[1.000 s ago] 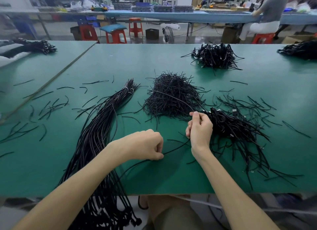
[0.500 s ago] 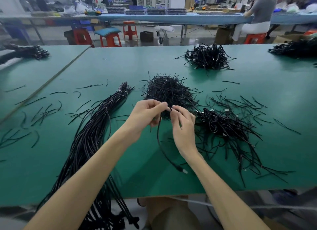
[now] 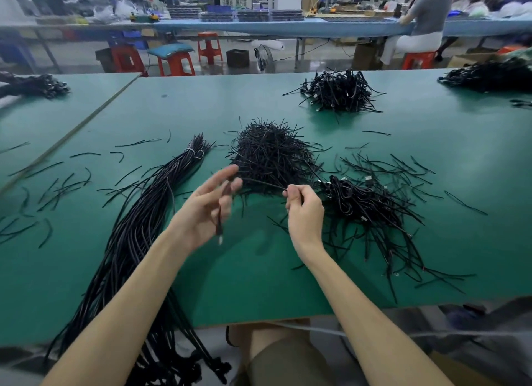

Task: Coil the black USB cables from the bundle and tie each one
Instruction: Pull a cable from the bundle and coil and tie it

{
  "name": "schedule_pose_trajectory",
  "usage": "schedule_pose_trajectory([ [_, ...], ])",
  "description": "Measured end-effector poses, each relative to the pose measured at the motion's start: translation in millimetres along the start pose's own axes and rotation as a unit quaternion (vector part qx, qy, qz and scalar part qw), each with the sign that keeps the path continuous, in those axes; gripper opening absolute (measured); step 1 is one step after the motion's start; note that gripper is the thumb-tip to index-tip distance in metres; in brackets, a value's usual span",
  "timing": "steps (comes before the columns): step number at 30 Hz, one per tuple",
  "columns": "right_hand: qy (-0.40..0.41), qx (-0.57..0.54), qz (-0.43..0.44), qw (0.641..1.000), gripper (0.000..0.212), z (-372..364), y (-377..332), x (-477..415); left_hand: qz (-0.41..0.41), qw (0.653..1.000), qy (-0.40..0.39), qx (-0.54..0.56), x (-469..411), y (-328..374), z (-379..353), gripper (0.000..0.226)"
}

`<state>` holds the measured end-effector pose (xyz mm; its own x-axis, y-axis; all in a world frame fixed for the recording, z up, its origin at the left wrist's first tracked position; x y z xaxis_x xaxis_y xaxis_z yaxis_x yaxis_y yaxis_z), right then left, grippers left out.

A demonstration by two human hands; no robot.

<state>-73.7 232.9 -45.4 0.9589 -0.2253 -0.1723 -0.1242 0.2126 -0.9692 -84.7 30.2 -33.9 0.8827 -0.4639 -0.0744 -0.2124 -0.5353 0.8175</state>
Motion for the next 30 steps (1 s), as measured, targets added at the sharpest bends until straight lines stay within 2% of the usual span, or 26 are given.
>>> schedule_pose_trajectory([
  [2,-0.007,0.006,0.002,1.000,0.031,-2.9,-1.1,0.4,-0.035,0.997,-0.006,0.071,2.8,7.2,5.5,0.050],
  [5,-0.005,0.006,0.000,1.000,0.030,-1.3,-0.7,0.3,-0.071,0.996,-0.009,0.059,2.3,11.9,8.1,0.049],
  [7,-0.005,0.002,-0.003,1.000,0.029,-0.8,-0.8,0.4,-0.076,0.996,0.029,0.044,1.8,10.9,13.2,0.032],
  [8,-0.004,0.001,-0.005,1.000,0.029,-0.7,-0.5,0.5,-0.079,0.993,0.062,0.054,2.2,10.8,17.5,0.030],
  [10,-0.007,-0.010,-0.008,1.000,0.027,-2.5,-0.3,0.9,-0.094,0.984,0.120,0.087,3.0,13.0,27.2,0.043],
  [12,-0.021,-0.007,-0.006,1.000,0.026,-6.1,-0.6,1.2,-0.109,0.979,0.142,0.102,4.1,15.4,32.6,0.052],
  [17,-0.045,0.010,0.010,0.999,0.027,-9.2,-2.7,1.2,-0.127,0.967,0.170,0.139,8.1,15.7,36.1,0.043],
  [21,-0.074,0.028,0.019,0.997,0.026,-12.4,-4.2,1.2,-0.159,0.946,0.134,0.250,12.9,20.7,33.1,0.036],
  [23,-0.074,0.037,0.024,0.996,0.027,-12.1,-4.6,1.1,-0.148,0.953,0.108,0.240,14.9,22.6,28.8,0.032],
  [27,-0.109,0.069,0.027,0.991,0.035,-16.3,-4.7,2.8,-0.107,0.987,0.033,0.118,15.7,25.4,15.9,0.044],
  [30,-0.115,0.095,0.026,0.989,0.046,-18.1,-4.3,2.6,0.001,0.993,-0.103,-0.050,17.8,10.2,-7.2,0.048],
])
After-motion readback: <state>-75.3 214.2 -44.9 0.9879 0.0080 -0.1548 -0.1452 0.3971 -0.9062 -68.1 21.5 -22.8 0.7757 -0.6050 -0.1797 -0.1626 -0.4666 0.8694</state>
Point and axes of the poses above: each hand's wrist, its own x-axis away from the middle knuckle, its own z-axis out of the back of the hand, y = z × x, the point moved 6 cm from there along -x, towards the middle knuckle, and after that the axes turned 7 degrees about -y, right-handed, at the moved point
